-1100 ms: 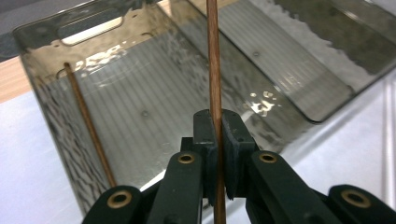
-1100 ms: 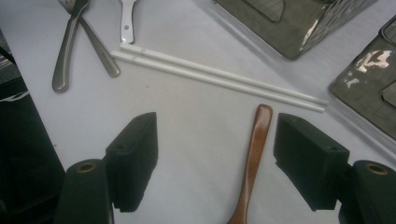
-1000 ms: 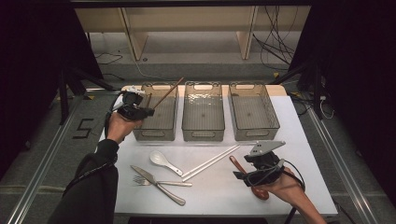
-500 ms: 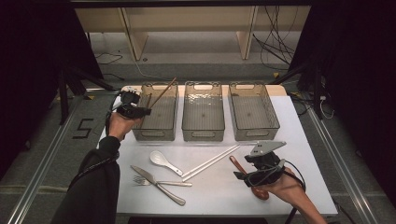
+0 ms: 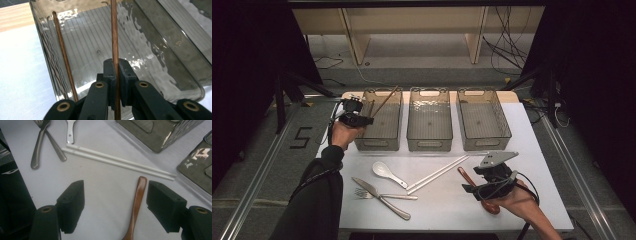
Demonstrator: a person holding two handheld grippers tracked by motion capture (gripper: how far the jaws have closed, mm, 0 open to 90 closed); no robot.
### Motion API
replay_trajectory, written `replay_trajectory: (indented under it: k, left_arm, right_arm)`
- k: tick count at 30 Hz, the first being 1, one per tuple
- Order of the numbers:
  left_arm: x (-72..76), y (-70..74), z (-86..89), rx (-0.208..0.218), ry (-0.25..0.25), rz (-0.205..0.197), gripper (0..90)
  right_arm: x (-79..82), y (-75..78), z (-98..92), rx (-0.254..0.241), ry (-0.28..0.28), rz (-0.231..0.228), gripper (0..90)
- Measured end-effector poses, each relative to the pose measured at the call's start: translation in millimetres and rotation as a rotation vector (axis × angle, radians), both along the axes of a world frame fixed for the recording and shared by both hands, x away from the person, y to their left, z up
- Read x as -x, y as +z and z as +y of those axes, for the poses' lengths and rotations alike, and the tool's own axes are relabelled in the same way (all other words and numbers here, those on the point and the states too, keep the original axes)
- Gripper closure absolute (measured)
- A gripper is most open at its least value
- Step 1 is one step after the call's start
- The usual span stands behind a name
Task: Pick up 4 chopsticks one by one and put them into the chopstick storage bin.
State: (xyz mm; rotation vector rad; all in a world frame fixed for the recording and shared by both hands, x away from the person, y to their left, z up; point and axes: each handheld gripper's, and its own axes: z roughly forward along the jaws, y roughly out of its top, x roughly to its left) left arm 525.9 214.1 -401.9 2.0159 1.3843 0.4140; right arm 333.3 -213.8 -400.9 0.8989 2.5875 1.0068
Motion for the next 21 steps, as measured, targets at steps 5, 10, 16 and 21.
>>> replay_trajectory:
  k: [5, 10, 16, 21]
  left_arm:
    - [-1.3, 0.0, -0.1, 0.017, 0.033, -0.008, 77.7]
    - [1.3, 2.0, -3.5, 0.026, 0.021, -0.003, 67.6]
    - [13.6, 11.3, -12.7, 0.061, -0.046, -0.007, 47.8]
    - [29.3, 21.5, -17.7, 0.116, -0.108, -0.021, 34.9]
  right_arm:
    - [0.2, 0.2, -0.2, -0.004, 0.003, 0.002, 31.8]
    - [0.2, 0.0, -0.6, -0.007, -0.001, 0.006, 31.7]
    - [0.6, 0.9, -1.5, -0.012, -0.004, 0.001, 31.7]
    - [0.8, 1.9, -2.8, -0.018, -0.011, -0.006, 31.6]
